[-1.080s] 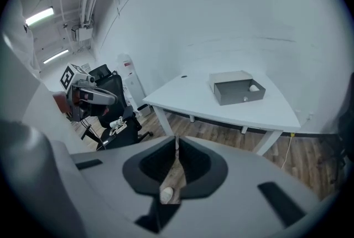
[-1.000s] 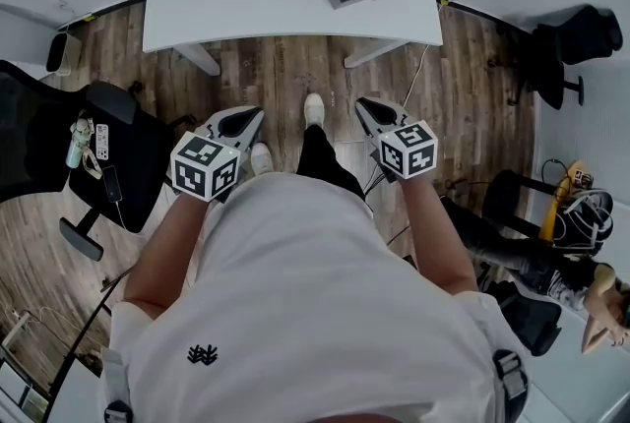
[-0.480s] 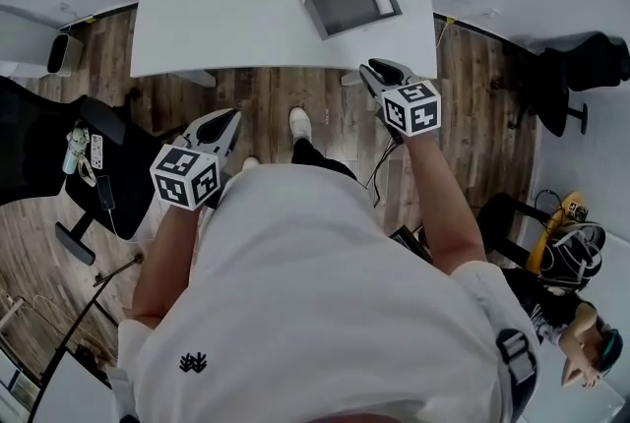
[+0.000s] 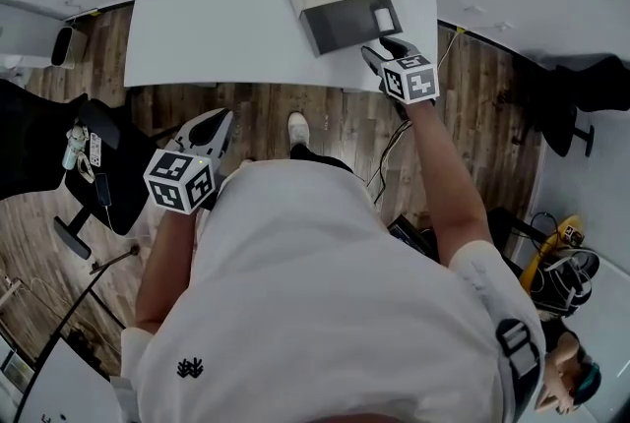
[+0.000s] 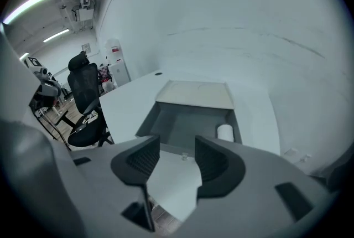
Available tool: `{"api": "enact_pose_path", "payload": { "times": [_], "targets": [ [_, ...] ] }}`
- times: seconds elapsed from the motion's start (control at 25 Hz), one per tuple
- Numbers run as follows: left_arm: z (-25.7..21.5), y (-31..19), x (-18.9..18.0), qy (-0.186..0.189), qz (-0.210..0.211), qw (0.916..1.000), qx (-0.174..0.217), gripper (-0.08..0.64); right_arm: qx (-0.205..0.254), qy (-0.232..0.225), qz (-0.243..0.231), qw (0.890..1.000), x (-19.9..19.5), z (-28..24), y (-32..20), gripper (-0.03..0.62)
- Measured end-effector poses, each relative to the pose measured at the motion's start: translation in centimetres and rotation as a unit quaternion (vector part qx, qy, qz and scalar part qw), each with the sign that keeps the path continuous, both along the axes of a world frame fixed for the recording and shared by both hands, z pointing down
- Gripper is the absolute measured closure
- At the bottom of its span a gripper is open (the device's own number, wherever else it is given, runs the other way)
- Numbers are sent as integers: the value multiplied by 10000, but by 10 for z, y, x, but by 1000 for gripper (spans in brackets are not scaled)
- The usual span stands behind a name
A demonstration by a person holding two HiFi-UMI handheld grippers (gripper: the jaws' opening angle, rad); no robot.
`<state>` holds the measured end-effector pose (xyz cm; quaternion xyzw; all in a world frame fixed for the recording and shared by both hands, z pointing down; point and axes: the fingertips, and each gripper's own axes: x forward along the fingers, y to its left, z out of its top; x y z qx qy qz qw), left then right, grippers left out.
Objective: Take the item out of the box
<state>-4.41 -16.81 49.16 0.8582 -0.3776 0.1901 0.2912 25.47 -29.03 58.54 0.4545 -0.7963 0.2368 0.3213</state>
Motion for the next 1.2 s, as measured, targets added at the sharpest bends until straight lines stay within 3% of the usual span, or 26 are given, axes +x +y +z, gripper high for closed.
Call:
{"api": "enact_pose_path", "payload": {
  "times": [0.52,1.2],
  "targets": [
    [-1,-20,12,-124,-435,9990,57,554,-460,548,160,9973,39,48,-64,377],
    [0,-14,1,-110,-721,9973,61,554,-660,1778,493,9806,58,73,-85,377]
  ]
}}
